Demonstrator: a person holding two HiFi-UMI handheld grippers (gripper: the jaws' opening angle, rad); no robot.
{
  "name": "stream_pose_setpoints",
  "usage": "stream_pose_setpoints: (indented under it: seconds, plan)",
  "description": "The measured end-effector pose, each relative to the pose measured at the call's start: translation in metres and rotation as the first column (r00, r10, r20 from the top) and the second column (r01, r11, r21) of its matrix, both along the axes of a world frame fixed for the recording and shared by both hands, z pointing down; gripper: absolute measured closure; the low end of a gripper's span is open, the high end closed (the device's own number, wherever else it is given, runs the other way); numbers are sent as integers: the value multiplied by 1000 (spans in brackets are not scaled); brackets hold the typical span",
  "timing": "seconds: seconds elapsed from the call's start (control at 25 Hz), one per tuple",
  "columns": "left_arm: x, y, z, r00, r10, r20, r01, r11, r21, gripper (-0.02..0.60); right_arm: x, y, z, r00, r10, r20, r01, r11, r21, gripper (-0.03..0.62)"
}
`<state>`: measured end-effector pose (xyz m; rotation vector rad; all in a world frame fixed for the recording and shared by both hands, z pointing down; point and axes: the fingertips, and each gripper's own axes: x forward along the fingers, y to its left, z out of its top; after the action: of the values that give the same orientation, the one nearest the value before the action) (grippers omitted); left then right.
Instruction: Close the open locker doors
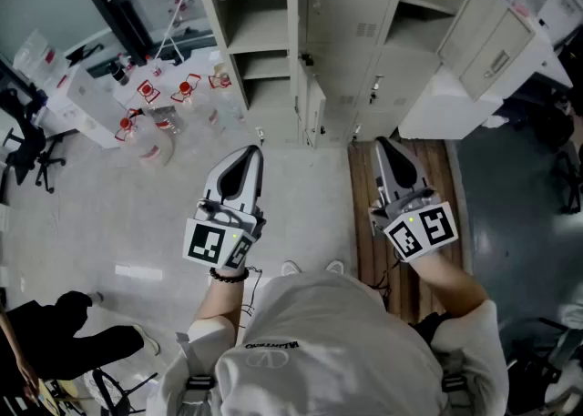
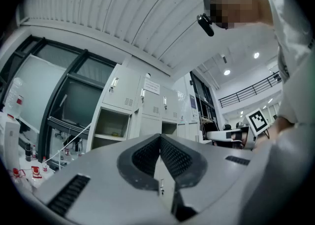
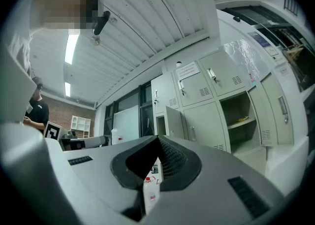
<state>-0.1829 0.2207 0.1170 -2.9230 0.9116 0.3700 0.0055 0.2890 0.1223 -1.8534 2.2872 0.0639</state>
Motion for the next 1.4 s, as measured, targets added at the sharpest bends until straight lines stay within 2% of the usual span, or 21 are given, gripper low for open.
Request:
stream_pose_setpoints:
  seconds: [0.32, 0.52, 0.88, 1.04, 1.16, 1.4]
  plan:
    - [-8, -4, 13, 1000, 4, 16, -3, 1000, -20, 577, -9, -11, 5, 1000, -19, 14, 19, 1000, -11, 583]
    - [-24, -16, 25, 1000, 9, 18, -8, 999, -39, 577, -26, -35, -4, 1000, -6, -21, 6, 1000, 9, 583]
    - [-18, -38, 62, 997, 4, 80, 3, 995, -96, 577, -43, -67, 4, 1000, 17, -12, -17, 1000, 1, 583]
    - [-12, -48, 74, 994, 1, 110, 15, 989, -145, 577, -41, -79, 8, 1000, 11, -16, -11, 1000, -3, 582]
    - [0, -60, 77, 995, -2, 104, 15, 991, -130, 577, -38, -91, 12, 1000, -4, -11, 4, 1000, -5, 580]
    - [40, -93, 84, 989, -24, 143, 42, 991, -127, 577, -20, -124, 28, 999, -50, 4, 50, 998, -29, 579]
